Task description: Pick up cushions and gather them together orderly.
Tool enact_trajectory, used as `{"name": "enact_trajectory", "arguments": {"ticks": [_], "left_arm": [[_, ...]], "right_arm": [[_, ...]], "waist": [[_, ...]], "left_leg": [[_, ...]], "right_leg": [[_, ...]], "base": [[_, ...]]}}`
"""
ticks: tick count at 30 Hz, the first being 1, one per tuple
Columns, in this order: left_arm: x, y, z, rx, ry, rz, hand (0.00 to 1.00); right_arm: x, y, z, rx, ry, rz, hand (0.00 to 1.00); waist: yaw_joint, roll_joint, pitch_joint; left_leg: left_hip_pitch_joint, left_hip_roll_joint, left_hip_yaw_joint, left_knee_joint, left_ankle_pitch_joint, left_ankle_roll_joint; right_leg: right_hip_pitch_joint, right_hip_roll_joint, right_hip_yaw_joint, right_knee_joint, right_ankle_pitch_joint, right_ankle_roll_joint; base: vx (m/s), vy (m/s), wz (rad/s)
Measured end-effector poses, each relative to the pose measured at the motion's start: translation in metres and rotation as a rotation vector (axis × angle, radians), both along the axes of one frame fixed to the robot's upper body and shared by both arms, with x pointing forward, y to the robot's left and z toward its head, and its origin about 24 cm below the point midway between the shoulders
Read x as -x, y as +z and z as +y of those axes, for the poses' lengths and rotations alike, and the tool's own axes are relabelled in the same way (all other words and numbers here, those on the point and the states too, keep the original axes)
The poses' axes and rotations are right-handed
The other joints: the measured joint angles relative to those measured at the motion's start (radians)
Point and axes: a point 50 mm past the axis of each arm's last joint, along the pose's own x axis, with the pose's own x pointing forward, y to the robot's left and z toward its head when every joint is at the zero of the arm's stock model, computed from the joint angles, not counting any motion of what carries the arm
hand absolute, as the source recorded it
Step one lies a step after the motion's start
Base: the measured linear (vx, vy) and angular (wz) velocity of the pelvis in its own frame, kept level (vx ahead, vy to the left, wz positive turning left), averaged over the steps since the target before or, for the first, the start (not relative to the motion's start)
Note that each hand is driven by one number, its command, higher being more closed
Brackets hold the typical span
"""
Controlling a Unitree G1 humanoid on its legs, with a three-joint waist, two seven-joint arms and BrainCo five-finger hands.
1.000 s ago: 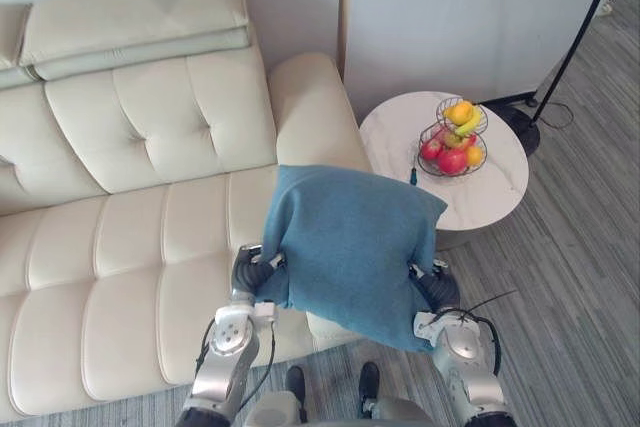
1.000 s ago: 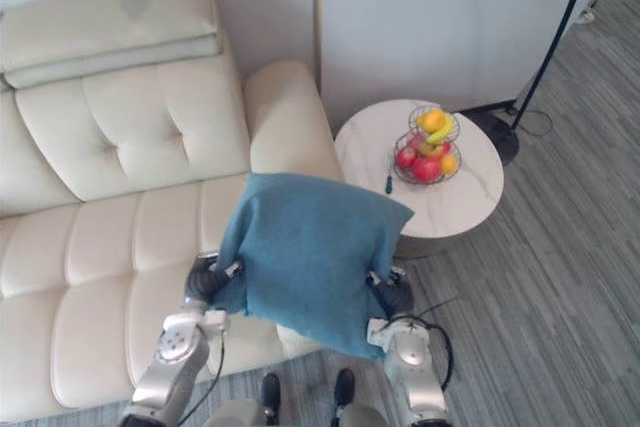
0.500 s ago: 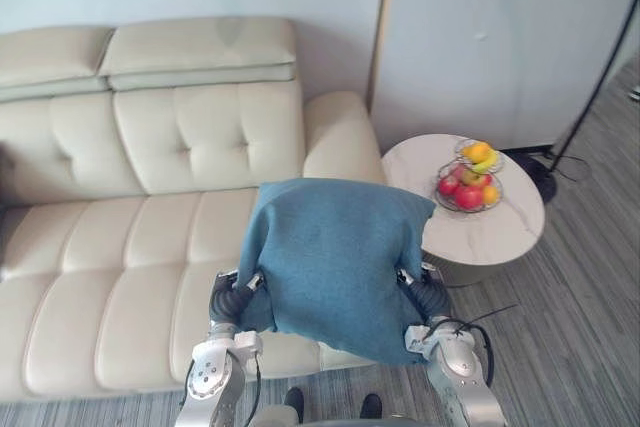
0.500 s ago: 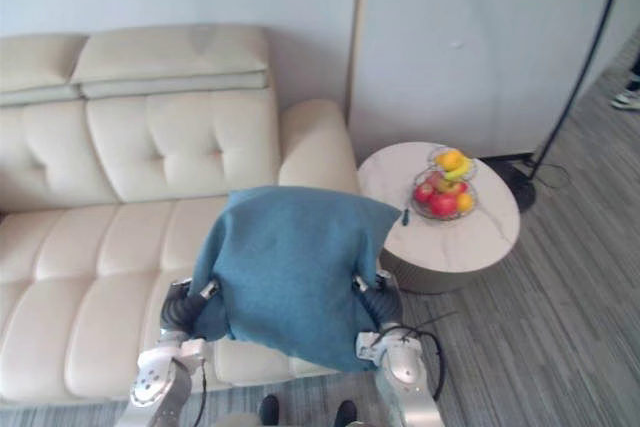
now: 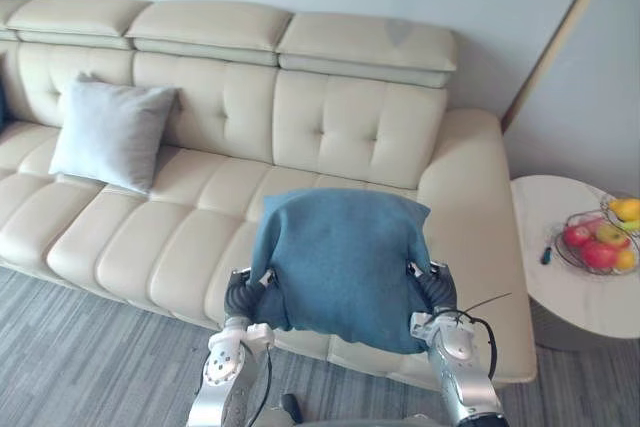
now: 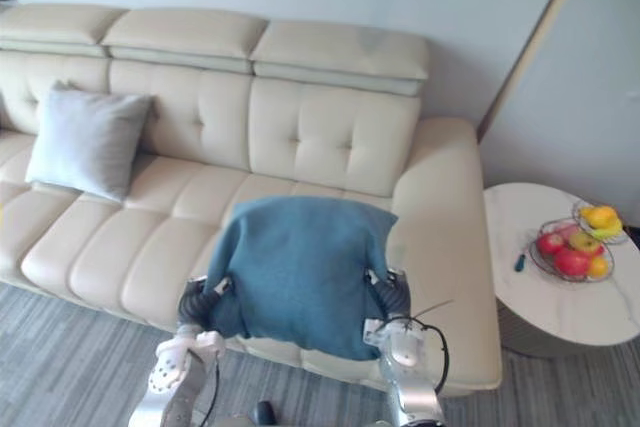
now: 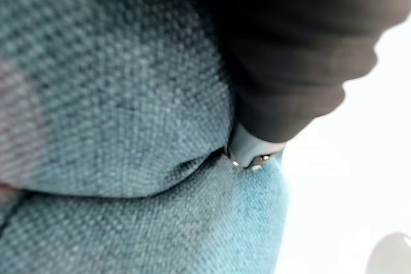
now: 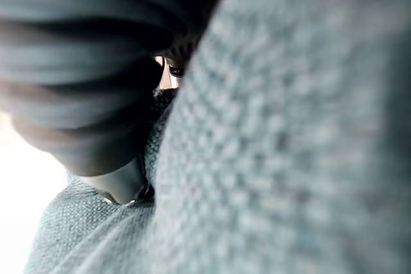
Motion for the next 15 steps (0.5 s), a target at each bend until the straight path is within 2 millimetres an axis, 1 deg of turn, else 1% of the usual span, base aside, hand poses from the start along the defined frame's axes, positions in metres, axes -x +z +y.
{"name": "enact_trajectory", "arguments": {"ticks": [1,2,3,4,5,6,7,8,9,10,11,12,13,14,15], "left_arm": [[0.003,-0.003,0.003,-0.020,-0.005,0.016,1.00],[0.004,-0.003,0.004,-0.022,-0.005,0.021,1.00],[0.004,-0.004,0.003,-0.020,-0.007,0.026,1.00],[0.004,-0.005,0.000,-0.015,-0.018,0.037,1.00],[0.004,-0.006,-0.003,-0.010,-0.024,0.041,1.00],[0.004,-0.005,-0.008,-0.001,-0.044,0.038,1.00],[0.004,-0.005,-0.010,-0.003,-0.050,0.036,1.00],[0.004,-0.005,-0.012,-0.008,-0.062,0.035,1.00],[0.004,-0.004,-0.012,-0.010,-0.070,0.031,1.00],[0.004,-0.004,-0.012,-0.008,-0.074,0.031,1.00],[0.004,-0.004,-0.012,-0.007,-0.073,0.031,1.00],[0.006,-0.005,-0.011,-0.004,-0.064,0.035,1.00],[0.010,-0.006,-0.010,0.004,-0.050,0.041,1.00],[0.011,-0.006,-0.010,0.008,-0.046,0.041,1.00],[0.012,-0.004,-0.012,0.021,-0.037,0.035,1.00]], "right_arm": [[0.001,-0.003,0.003,-0.013,0.003,0.014,1.00],[0.001,-0.003,0.003,-0.014,0.007,0.014,1.00],[0.001,-0.003,0.002,-0.011,0.008,0.012,1.00],[0.001,-0.002,-0.001,0.002,0.012,0.011,1.00],[0.000,-0.002,-0.004,0.015,0.015,0.012,1.00],[0.001,-0.002,-0.010,0.038,0.017,0.014,1.00],[0.001,-0.002,-0.011,0.042,0.016,0.016,1.00],[0.004,-0.004,-0.013,0.046,0.013,0.025,1.00],[0.006,-0.004,-0.014,0.042,0.008,0.028,1.00],[0.006,-0.001,-0.014,0.039,0.005,0.017,1.00],[0.007,0.002,-0.014,0.037,0.004,0.006,1.00],[0.009,0.012,-0.013,0.028,0.001,-0.037,1.00],[0.008,0.022,-0.012,0.025,0.005,-0.081,1.00],[0.006,0.026,-0.011,0.023,0.006,-0.099,1.00],[0.004,0.033,-0.011,0.024,0.006,-0.131,1.00]], "waist": [[-0.003,-0.020,0.001],[-0.005,-0.032,0.002],[-0.009,-0.040,0.002],[-0.014,-0.050,-0.005],[-0.016,-0.038,-0.002],[-0.020,-0.008,0.008],[-0.022,-0.001,0.012],[-0.024,0.013,0.006],[-0.027,0.017,0.004],[-0.022,0.019,0.007],[-0.018,0.022,0.009],[-0.002,0.022,0.009],[0.019,0.022,0.010],[0.027,0.022,0.009],[0.038,0.024,0.005]], "left_leg": [[0.013,-0.013,0.002,-0.018,0.001,0.003],[0.017,-0.027,0.006,-0.027,0.002,0.005],[0.014,-0.042,0.008,-0.027,0.002,0.005],[0.006,-0.065,0.007,-0.020,-0.007,0.007],[0.000,-0.066,0.002,-0.011,-0.015,0.007],[-0.010,-0.058,-0.014,0.014,-0.034,0.001],[-0.013,-0.053,-0.017,0.025,-0.043,-0.001],[-0.043,-0.032,-0.033,0.087,-0.075,-0.009],[-0.069,-0.005,-0.037,0.158,-0.100,-0.015],[-0.092,0.030,-0.034,0.254,-0.136,-0.019],[-0.103,0.046,-0.030,0.301,-0.148,-0.015],[-0.151,0.092,-0.012,0.477,-0.164,0.003],[-0.187,0.133,-0.011,0.591,-0.192,0.003],[-0.191,0.142,-0.021,0.600,-0.198,0.001],[-0.203,0.152,-0.064,0.572,-0.207,0.002]], "right_leg": [[-0.014,0.075,0.023,-0.013,-0.041,0.000],[-0.027,0.118,0.013,-0.040,-0.053,-0.015],[-0.035,0.151,-0.002,-0.076,-0.051,-0.023],[-0.022,0.171,-0.021,-0.155,-0.056,-0.090],[-0.018,0.173,-0.019,-0.167,-0.059,-0.102],[-0.001,0.191,-0.017,-0.197,-0.055,-0.100],[0.005,0.195,-0.019,-0.205,-0.055,-0.100],[0.022,0.204,-0.046,-0.231,-0.054,-0.099],[0.040,0.218,-0.067,-0.246,-0.055,-0.103],[0.071,0.240,-0.072,-0.260,-0.056,-0.106],[0.085,0.252,-0.072,-0.269,-0.055,-0.108],[0.128,0.274,-0.055,-0.298,-0.053,-0.111],[0.161,0.288,-0.019,-0.312,-0.053,-0.114],[0.167,0.290,-0.003,-0.315,-0.054,-0.116],[0.172,0.292,0.031,-0.321,-0.054,-0.115]], "base": [[0.02,0.007,0.21],[0.03,-0.004,0.14],[0.08,-0.023,0.09],[0.06,-0.020,0.06],[0.15,0.003,0.04],[0.09,0.017,0.03],[0.19,0.006,0.16],[0.14,-0.023,0.26],[0.28,-0.068,0.25],[0.18,-0.057,0.09],[0.27,-0.072,-0.16],[0.18,-0.017,-0.52],[0.22,-0.003,-0.71],[0.17,0.082,-0.93],[0.20,0.144,-0.83]]}}
